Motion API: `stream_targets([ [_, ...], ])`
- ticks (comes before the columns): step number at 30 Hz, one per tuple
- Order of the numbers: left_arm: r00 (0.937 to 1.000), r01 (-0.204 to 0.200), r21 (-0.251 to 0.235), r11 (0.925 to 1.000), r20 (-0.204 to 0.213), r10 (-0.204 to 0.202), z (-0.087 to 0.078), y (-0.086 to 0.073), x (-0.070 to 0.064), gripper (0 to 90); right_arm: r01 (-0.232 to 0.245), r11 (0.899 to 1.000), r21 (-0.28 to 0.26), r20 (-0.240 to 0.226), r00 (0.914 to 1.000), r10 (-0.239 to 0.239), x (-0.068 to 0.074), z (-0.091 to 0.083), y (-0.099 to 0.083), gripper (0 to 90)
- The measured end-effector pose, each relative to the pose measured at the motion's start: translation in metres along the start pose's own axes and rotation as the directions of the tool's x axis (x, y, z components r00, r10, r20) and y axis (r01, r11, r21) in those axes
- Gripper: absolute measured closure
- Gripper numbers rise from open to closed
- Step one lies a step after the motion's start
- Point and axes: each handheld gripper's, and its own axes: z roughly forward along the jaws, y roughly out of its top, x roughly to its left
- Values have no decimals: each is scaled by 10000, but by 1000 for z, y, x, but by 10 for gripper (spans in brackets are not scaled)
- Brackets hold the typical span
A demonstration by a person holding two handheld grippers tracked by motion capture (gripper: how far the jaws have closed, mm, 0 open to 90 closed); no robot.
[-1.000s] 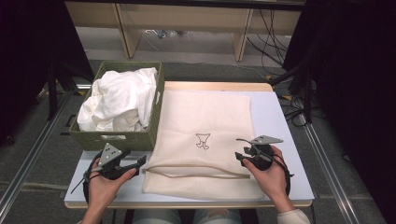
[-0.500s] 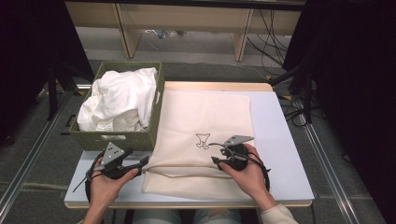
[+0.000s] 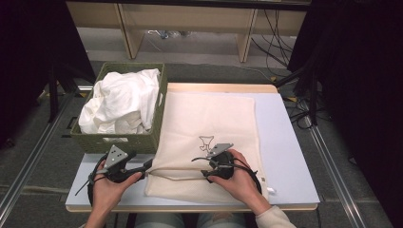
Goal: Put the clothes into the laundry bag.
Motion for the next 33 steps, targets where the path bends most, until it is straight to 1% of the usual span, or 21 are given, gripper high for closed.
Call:
stream_targets([
  [2,10000,84,35,10000,-26,-84,0,-1,0,274,556,9984,78,362,9978,-559,-1,7,1,371],
  [6,9999,105,37,9999,-47,-105,0,-1,0,273,905,9922,853,638,9933,-960,-2,16,5,403],
  [7,9999,96,27,10000,-63,-96,0,-1,0,274,833,9910,1044,668,9936,-906,-4,18,7,476],
  [8,9999,96,27,10000,-63,-96,0,-1,0,274,833,9910,1044,668,9936,-906,-4,18,7,476],
  [9,9999,132,-3,9999,-46,-132,-1,-1,0,274,757,9904,1158,764,9935,-849,-6,19,10,614],
  [10,9999,132,-3,9999,-46,-132,-1,-1,0,275,757,9904,1158,764,9935,-849,-6,19,10,614],
  [11,10000,65,-39,10000,-44,-65,-1,0,1,275,622,9912,1169,894,9933,-729,-7,17,12,717],
  [12,10000,65,-39,10000,-44,-65,-1,0,1,276,622,9912,1169,894,9933,-729,-7,17,12,717],
  [13,9999,67,-85,9999,-110,-68,-1,0,1,280,416,9953,871,920,9945,-496,-10,12,16,761],
  [14,9991,309,-30,9995,-297,-310,-3,0,-1,280,416,9953,871,920,9945,-496,-10,12,16,761],
  [15,9990,301,-100,9995,-337,-304,-5,1,-2,300,154,9990,424,820,9965,-188,-13,5,21,768],
  [16,9984,392,-201,9990,-389,-400,-6,2,-3,300,154,9990,424,820,9965,-188,-13,5,21,768],
  [17,9988,363,-454,9983,-311,-377,-8,4,-4,298,-102,9999,-91,865,9962,109,-18,-4,25,799],
  [18,9988,363,-454,9983,-311,-377,-8,4,-4,296,-102,9999,-91,865,9962,109,-18,-4,25,799],
  [19,9992,256,-525,9983,-308,-273,-9,7,-4,296,-631,9976,-295,750,9951,651,-15,-7,26,808],
  [20,9986,344,-556,9979,-393,-366,-11,9,-6,291,-389,9980,-489,685,9968,422,-20,-12,30,823],
  [21,9991,271,-689,9973,-306,-292,-11,11,-7,279,-639,9952,-742,813,9942,699,-21,-21,34,838],
  [28,9990,-90,-1095,9939,-453,40,-14,32,-12,231,-1239,9814,-1468,876,9866,1377,-24,-36,45,860],
  [29,9988,-4,-1153,9933,-488,-52,-13,34,-12,219,-835,9824,-1670,901,9909,995,-27,-37,47,862],
  [30,9986,-33,-1176,9931,-527,-30,-13,37,-12,204,-1443,9748,-1701,886,9830,1610,-23,-40,48,864],
  [33,9978,-33,-1245,9922,-654,-49,-11,44,-11,165,-1456,9682,-2035,909,9818,1667,-24,-44,53,868],
])
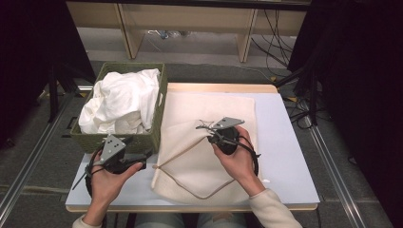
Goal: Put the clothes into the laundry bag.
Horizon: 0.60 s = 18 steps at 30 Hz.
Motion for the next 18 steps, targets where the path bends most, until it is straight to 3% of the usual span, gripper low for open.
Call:
stream_targets([
  [1,10000,-36,3,10000,-83,36,1,2,0,154,205,9998,-71,-53,9998,-205,-1,0,1,868],
  [3,9999,-53,31,10000,-145,54,2,6,2,120,89,9999,-127,-52,9999,-89,0,0,4,868],
  [4,9997,-87,42,10000,-222,88,4,10,5,103,480,9983,-326,1,9988,-481,-2,1,7,868],
  [7,9982,-51,45,10000,-600,54,7,17,15,79,52,9993,-375,9,10000,-51,2,0,8,869],
  [8,9951,-96,158,9998,-988,111,10,24,23,56,181,9987,-479,2,9998,-181,1,0,10,869],
  [9,9951,-96,158,9998,-988,111,10,24,23,42,181,9987,-479,2,9998,-181,1,0,10,869],
  [11,9900,-159,337,9993,-1393,205,14,31,32,23,50,9990,-437,-7,10000,-50,2,-1,10,869],
  [12,9860,-122,650,9978,-1651,229,21,38,41,0,268,9986,-455,7,9996,-268,1,0,9,869],
  [13,9860,-122,650,9978,-1651,229,21,38,41,0,268,9986,-455,7,9996,-268,1,0,9,869],
  [14,9835,-82,836,9965,-1792,231,27,43,49,0,-171,9992,-352,-33,9999,170,4,-1,8,868],
  [15,9835,-82,836,9965,-1792,231,27,43,49,0,-171,9992,-352,-33,9999,170,4,-1,8,868],
  [18,9759,153,1251,9920,-2178,124,45,58,72,0,-143,9994,-323,-10,9999,143,5,-1,8,868],
])
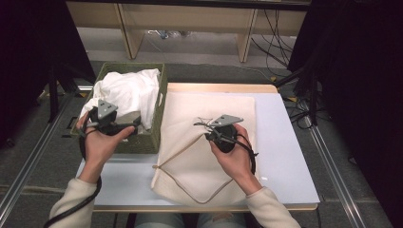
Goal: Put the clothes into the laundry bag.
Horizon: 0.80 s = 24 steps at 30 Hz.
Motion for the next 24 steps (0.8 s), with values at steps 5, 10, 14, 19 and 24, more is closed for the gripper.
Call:
stream_targets([
  [5,9994,277,482,9985,-240,-266,21,15,17,0,357,9994,32,68,9993,-357,-2,1,0,868],
  [10,9980,205,1649,9861,-629,-103,53,27,36,0,52,9999,145,-13,10000,-52,-2,1,0,867],
  [14,9962,138,2849,9585,-866,114,83,28,49,0,392,9991,129,41,9992,-393,-3,2,-1,865],
  [19,9966,-133,4021,9155,-691,448,121,15,63,0,134,9995,294,-66,9999,-133,-5,4,-2,864],
  [24,9906,1038,4976,8612,-1294,-447,142,-10,57,67,-16,9994,339,-171,9999,22,-6,6,-3,862],
])
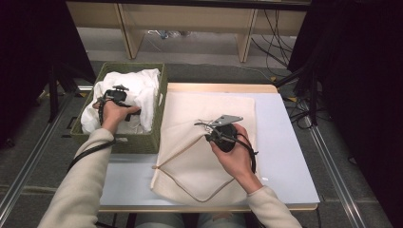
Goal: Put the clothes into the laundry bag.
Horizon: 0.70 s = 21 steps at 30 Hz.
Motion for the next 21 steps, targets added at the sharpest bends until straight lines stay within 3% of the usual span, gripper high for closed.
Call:
stream_targets([
  [1,10000,35,142,9999,44,-36,4,-1,1,98,-143,9999,71,-54,9999,143,0,0,0,862],
  [2,9999,116,175,9998,51,-117,7,-3,1,133,111,9999,-2,-33,9999,-111,-2,1,0,861],
  [4,10000,-22,431,9991,75,18,10,-2,2,187,-14,10000,78,-72,10000,15,-2,1,0,861],
  [8,9998,-157,654,9977,-91,164,11,-1,0,373,-4,9999,136,-56,10000,5,-2,1,0,862],
  [10,9997,-257,546,9982,58,254,12,-1,1,486,107,9998,152,-32,9999,-106,-3,2,-1,865],
  [11,9992,-409,598,9974,24,408,11,-1,1,535,-231,9995,235,-31,9997,232,-1,1,-1,865],
  [12,9988,-480,577,9972,54,478,10,-1,0,580,-203,9995,232,-34,9998,204,-1,2,-2,866],
  [15,9988,-464,273,9985,197,459,8,-2,3,655,159,9998,99,-38,9999,-159,-3,2,-2,867],
  [18,9993,-130,-267,9996,341,140,-2,-4,6,694,-13,10000,68,-25,10000,13,-2,1,-2,867],
  [21,9989,-37,-1291,9916,450,96,-14,-5,11,707,-95,9999,79,-88,9999,96,-2,1,-1,867],
])
